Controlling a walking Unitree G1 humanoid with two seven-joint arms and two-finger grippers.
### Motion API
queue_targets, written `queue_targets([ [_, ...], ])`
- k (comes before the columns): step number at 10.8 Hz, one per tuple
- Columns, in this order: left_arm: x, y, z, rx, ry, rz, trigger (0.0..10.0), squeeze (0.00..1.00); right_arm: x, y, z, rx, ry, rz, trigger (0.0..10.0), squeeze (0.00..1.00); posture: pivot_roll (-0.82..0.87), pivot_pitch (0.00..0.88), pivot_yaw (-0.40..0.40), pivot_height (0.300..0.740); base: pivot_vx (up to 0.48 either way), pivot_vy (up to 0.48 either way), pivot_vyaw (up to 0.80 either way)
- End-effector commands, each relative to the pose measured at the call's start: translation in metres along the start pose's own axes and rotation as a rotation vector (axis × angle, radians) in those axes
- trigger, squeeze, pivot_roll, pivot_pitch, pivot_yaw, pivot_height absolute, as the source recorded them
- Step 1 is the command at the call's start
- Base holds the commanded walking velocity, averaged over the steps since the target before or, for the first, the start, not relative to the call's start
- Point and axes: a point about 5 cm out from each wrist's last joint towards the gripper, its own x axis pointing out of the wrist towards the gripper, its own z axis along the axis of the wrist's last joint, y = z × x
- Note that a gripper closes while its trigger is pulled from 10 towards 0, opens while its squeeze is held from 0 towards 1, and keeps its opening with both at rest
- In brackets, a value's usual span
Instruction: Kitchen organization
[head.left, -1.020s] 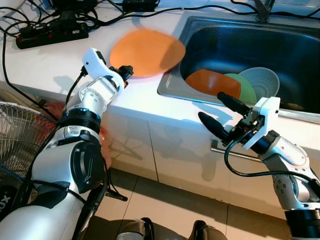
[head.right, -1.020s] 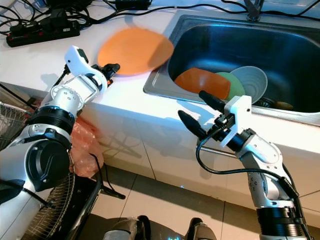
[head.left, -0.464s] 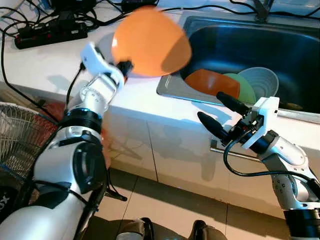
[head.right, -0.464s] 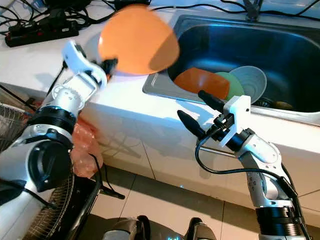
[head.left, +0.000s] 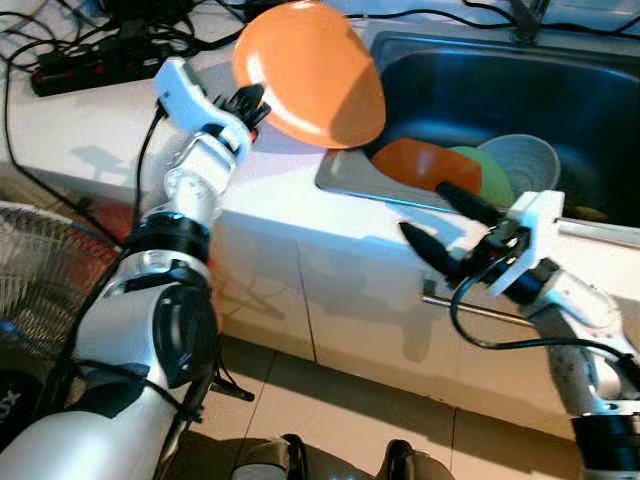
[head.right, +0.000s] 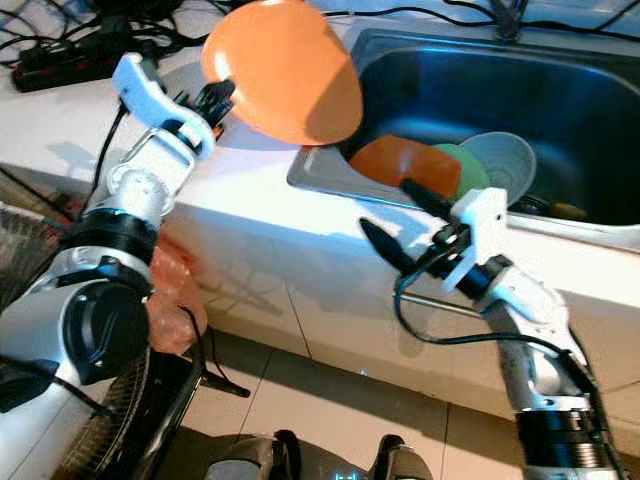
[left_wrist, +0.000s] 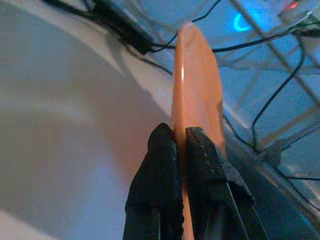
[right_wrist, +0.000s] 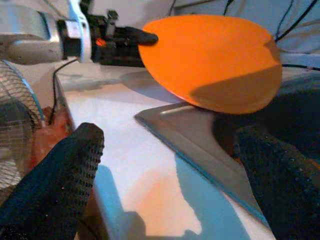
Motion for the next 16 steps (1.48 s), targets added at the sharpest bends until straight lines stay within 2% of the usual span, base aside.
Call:
queue_targets([
  [1,0.004,-0.017,0.015,0.014,-0.059,-0.065,10.0,0.0,-0.007,-0.006,-0.007,0.009,0.045,-0.038,10.0,0.0,-0.05,0.179,0.095,0.74,0.0,0.0,0.0],
  [2,0.006,-0.023,0.015,0.007,-0.066,-0.087,10.0,0.0,-0.009,-0.008,-0.005,-0.002,0.043,-0.052,10.0,0.0,-0.05,0.181,0.098,0.74,0.0,0.0,0.0],
  [5,0.014,-0.057,0.004,-0.02,-0.057,-0.195,10.0,0.0,-0.02,-0.019,-0.001,-0.032,0.046,-0.122,10.0,0.0,-0.07,0.181,0.114,0.74,0.0,0.0,0.0],
  [7,0.017,-0.071,-0.005,-0.018,-0.031,-0.225,10.0,0.0,-0.024,-0.02,0.0,-0.038,0.044,-0.145,10.0,0.0,-0.08,0.182,0.122,0.74,0.0,0.0,0.0],
  [8,0.019,-0.084,-0.015,0.01,-0.004,-0.254,10.0,0.0,-0.029,-0.021,0.0,-0.046,0.045,-0.179,10.0,0.0,-0.1,0.184,0.131,0.74,0.0,0.0,0.0],
  [10,0.02,-0.095,-0.026,0.041,0.025,-0.268,10.0,0.0,-0.034,-0.021,0.001,-0.051,0.046,-0.201,10.0,0.0,-0.12,0.191,0.142,0.74,0.0,0.0,0.0],
  [11,0.02,-0.104,-0.044,0.113,0.072,-0.286,10.0,0.0,-0.041,-0.018,0.001,-0.055,0.049,-0.228,10.0,0.0,-0.14,0.203,0.153,0.74,0.0,0.0,0.0],
  [16,0.015,-0.113,-0.079,0.201,0.158,-0.292,10.0,0.0,-0.067,-0.016,0.002,-0.072,0.092,-0.325,10.0,0.0,-0.19,0.239,0.175,0.74,0.0,0.0,0.0],
])
